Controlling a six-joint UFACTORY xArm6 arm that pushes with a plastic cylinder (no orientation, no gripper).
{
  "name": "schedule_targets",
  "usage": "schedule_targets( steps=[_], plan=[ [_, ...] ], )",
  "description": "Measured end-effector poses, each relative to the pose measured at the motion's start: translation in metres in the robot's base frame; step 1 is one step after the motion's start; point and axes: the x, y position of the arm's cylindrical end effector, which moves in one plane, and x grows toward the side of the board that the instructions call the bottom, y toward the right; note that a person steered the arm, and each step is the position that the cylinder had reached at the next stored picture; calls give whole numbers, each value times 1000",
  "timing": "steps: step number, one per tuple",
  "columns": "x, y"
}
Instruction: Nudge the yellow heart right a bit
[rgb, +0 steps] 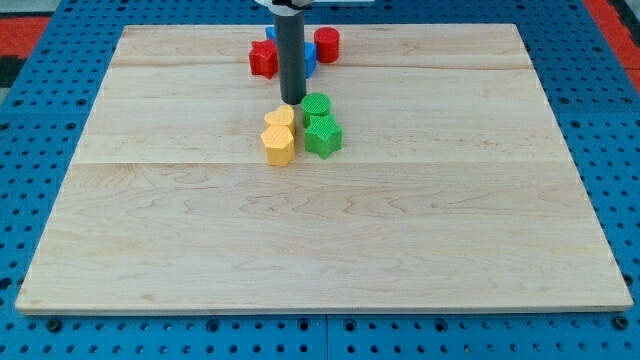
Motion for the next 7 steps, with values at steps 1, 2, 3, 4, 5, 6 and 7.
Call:
schedule_targets(
  steps=[1,2,3,4,5,6,7],
  plan=[
    [6,-12],
    [6,-18],
    [5,-39],
    [5,-56],
    [5,-66],
    [5,-69],
    [16,-71]
  ],
)
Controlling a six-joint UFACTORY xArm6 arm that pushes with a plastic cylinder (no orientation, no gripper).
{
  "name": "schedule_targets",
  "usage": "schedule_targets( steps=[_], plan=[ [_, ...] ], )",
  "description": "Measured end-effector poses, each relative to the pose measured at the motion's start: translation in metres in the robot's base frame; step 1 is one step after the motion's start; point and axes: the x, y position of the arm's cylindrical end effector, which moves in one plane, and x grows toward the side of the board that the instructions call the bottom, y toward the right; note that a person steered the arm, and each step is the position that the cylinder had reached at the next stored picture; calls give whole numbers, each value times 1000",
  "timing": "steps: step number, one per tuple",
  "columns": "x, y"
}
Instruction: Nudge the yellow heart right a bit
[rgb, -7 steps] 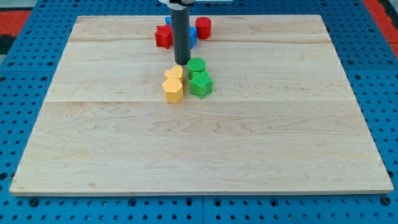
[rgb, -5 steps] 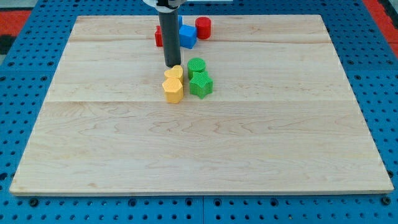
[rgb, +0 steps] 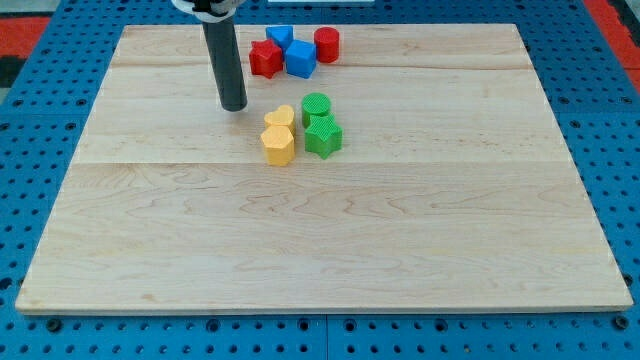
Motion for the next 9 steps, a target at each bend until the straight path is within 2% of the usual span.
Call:
schedule_targets(
  steps=[2,3,9],
  plan=[
    [6,0],
    [24,0],
    [26,44]
  ],
)
